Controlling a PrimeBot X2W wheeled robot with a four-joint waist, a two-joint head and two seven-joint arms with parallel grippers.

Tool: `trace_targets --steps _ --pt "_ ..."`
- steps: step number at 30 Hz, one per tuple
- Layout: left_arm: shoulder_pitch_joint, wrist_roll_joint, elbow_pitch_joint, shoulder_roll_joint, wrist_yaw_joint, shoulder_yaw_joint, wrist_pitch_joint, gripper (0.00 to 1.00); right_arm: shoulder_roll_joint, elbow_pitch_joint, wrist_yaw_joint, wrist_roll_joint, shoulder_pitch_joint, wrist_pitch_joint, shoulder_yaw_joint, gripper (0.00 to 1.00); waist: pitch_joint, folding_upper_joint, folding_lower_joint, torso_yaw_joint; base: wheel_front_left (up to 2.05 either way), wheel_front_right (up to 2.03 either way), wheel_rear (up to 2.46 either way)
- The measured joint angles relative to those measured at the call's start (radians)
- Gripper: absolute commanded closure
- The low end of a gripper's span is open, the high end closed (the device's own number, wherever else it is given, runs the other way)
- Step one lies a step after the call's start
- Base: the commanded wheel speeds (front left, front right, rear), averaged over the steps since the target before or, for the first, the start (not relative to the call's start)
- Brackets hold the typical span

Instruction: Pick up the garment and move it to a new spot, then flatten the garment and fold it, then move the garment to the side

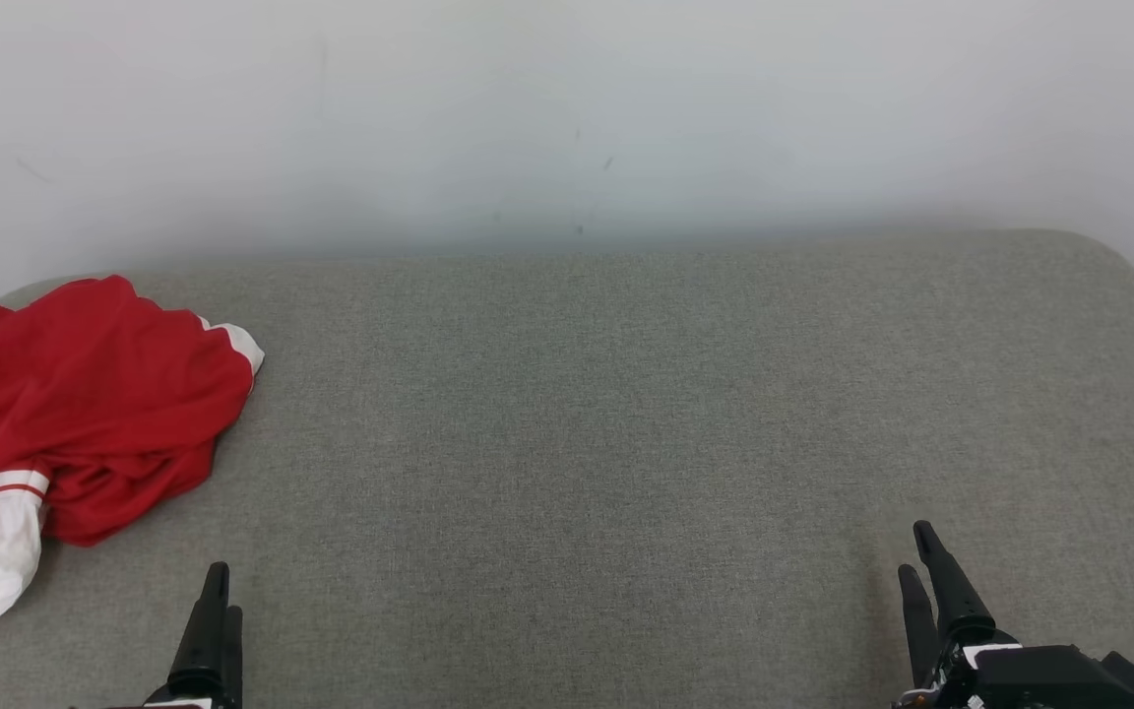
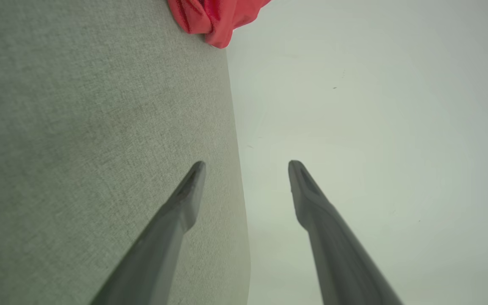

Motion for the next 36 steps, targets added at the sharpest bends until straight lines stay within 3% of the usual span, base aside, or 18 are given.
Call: trace_targets --steps 9,36 --pt "0.008 0.104 -0.033 0.000 0.000 0.007 -0.036 0.00 0.000 -0.032 0.000 -0.115 0.004 -0.036 0.021 0.00 0.002 0.0000 0.0000 -0.001 0.00 0.00 0.00" --pt "0.038 0.670 -0.121 0.001 0.045 -0.021 -0.138 0.00 0.000 -0.109 0.000 -0.558 0.023 -0.138 0.060 0.00 0.005 0.0000 0.0000 -0.004 0.00 0.00 0.00"
